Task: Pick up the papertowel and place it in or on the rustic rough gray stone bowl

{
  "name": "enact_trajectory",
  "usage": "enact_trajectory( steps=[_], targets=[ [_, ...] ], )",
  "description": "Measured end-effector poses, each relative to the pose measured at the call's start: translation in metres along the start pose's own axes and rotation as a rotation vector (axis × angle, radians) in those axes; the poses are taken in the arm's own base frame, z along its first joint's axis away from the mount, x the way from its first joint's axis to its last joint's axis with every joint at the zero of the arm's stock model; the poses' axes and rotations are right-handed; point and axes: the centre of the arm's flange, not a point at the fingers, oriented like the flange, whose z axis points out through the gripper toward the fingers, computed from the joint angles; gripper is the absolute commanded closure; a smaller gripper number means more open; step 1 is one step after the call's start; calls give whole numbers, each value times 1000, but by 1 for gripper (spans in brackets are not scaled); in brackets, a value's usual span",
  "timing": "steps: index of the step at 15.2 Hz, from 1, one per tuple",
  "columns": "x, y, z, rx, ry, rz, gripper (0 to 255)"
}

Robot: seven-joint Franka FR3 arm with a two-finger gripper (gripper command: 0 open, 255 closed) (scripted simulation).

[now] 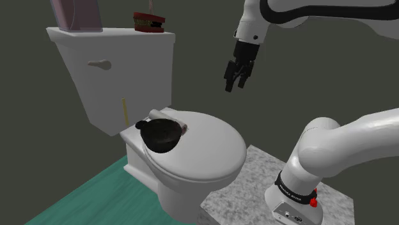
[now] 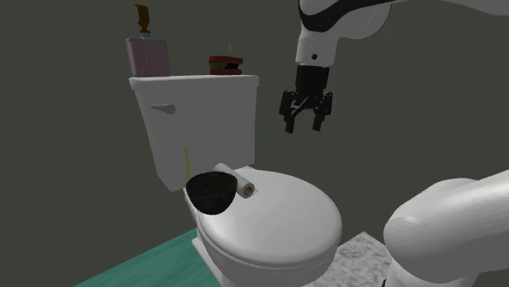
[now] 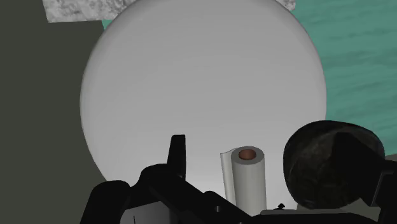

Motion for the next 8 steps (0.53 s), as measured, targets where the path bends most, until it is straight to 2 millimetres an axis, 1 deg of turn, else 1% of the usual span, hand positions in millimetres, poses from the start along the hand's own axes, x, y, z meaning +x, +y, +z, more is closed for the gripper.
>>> enact_trajectory(
  steps=[1, 2, 6, 8],
  targets=[
    [0, 0, 0, 0, 0, 0, 0],
    [5, -2, 4, 0, -1, 1, 0],
    [42, -12, 29, -3, -4, 8, 0],
    [62, -16, 45, -4, -6, 12, 0]
  ],
)
